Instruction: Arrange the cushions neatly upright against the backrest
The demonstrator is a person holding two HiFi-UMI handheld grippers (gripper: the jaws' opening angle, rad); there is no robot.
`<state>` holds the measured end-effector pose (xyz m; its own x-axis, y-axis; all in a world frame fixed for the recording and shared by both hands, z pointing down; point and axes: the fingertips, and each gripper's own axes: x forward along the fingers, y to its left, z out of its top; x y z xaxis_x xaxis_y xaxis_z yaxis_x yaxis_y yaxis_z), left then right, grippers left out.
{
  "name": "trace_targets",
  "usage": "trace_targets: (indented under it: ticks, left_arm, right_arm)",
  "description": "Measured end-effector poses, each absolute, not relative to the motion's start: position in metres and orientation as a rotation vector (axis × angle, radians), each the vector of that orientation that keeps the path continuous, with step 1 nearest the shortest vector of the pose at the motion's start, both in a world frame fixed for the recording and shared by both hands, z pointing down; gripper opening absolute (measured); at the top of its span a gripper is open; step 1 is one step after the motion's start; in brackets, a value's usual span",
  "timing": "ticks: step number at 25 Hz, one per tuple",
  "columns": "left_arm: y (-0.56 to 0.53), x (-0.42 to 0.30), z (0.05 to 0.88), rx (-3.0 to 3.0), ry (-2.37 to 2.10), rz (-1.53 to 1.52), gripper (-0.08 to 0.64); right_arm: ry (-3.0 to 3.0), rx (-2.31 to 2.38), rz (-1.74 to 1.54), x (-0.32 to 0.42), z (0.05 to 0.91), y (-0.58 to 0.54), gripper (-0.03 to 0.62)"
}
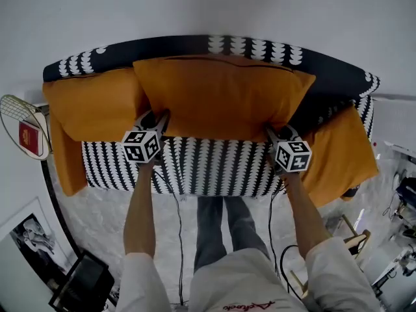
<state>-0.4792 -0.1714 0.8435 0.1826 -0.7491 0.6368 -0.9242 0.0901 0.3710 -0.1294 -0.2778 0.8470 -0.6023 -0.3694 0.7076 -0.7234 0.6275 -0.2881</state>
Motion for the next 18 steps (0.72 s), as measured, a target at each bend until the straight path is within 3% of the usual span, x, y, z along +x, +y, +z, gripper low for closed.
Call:
trace_targets:
  ticks: [14,18]
  left_arm:
    - [-0.163,-0.488,0.863,1.507,-1.671,0.373,0.261]
    - [-0.134,-0.474,0.855,1.498,-1.7,0.38,0.262]
  right_arm:
    - [-2.207,0.931,0.806,-0.109,0.868,-0.28,0.33]
    - [-2.209,1.004,0.734,-0.09,0.843,-0.267,0.334]
